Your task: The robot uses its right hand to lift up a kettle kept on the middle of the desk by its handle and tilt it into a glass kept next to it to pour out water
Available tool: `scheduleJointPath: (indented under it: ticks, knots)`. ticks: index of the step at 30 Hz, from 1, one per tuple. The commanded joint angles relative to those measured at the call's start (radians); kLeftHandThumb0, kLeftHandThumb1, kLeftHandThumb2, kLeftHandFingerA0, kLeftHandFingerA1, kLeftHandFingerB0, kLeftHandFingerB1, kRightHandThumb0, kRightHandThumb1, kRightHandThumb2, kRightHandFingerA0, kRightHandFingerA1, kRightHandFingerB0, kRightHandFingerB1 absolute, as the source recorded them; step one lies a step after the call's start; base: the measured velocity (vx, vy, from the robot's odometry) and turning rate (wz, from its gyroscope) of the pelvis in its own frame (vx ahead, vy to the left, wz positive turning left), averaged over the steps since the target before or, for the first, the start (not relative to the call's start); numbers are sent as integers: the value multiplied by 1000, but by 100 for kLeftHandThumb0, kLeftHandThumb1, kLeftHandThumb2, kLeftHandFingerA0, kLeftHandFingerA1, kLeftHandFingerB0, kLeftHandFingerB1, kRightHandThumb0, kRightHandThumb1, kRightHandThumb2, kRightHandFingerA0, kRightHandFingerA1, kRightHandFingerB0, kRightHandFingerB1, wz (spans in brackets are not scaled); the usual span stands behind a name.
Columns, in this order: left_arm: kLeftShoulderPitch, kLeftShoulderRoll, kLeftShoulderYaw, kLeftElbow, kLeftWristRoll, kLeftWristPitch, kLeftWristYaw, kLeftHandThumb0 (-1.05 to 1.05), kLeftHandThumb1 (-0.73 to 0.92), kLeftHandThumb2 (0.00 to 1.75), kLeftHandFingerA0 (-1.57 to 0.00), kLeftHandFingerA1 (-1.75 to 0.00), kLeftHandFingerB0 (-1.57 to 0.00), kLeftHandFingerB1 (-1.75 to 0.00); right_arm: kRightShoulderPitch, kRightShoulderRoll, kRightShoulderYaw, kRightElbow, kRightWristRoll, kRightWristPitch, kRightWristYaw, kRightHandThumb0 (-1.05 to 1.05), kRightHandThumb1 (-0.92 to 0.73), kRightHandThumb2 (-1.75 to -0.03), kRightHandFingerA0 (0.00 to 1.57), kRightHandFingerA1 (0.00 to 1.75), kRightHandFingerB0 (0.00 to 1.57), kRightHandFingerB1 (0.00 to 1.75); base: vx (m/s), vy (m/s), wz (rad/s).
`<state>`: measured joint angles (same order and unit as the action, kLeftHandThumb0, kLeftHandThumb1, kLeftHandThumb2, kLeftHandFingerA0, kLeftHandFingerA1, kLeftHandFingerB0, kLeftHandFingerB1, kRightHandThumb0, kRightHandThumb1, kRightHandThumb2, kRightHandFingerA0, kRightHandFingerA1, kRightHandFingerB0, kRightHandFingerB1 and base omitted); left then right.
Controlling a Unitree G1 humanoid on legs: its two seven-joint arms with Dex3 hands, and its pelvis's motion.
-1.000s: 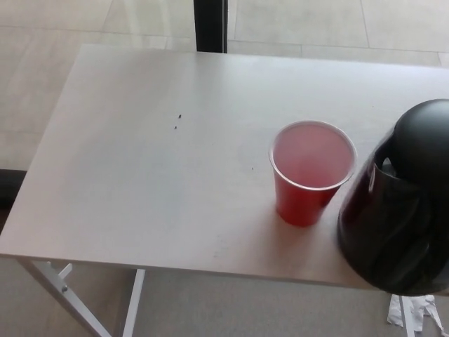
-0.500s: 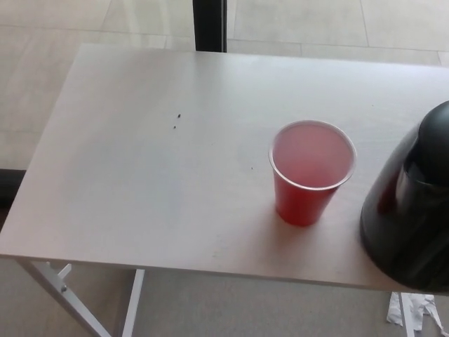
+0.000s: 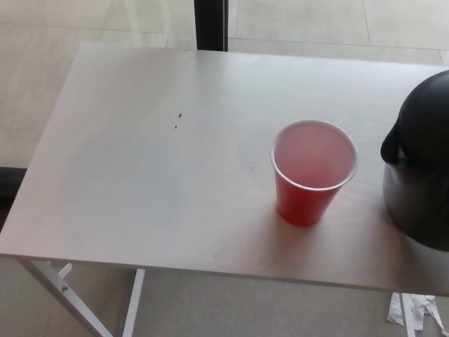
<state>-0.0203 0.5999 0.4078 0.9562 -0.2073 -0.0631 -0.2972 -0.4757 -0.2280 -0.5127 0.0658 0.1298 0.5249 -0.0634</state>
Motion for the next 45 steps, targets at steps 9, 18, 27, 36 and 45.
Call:
scheduleJointPath:
  ticks: [9,18,27,36,45]
  knots:
    - [6,26,-19,-25,29,2,7,-105,73,98,-64,-59,-45,-81,-31,79,58,-118,16,78,-111,-16,-46,-115,104,175,86,157,0,0,0]
    - [-6,23,-15,-16,17,33,9,-105,71,98,-64,-58,-48,-76,-56,101,131,-152,-24,169,-170,-22,-46,-115,100,175,66,166,0,0,0]
    - [5,16,-31,-56,31,47,29,-105,71,98,-65,-58,-46,-78,-119,101,145,-91,-55,176,-236,-24,-60,-96,90,175,35,118,0,0,0]
    - [0,16,-25,-48,18,44,13,-105,55,133,-68,-57,-47,-80,-163,94,96,-40,-41,144,-268,-23,-60,-99,105,175,67,174,0,0,0]
    - [1,14,-36,-39,30,31,17,-105,73,98,-64,-60,-47,-79,-210,105,115,4,-87,137,-340,-27,-69,-82,95,175,62,166,0,0,0]
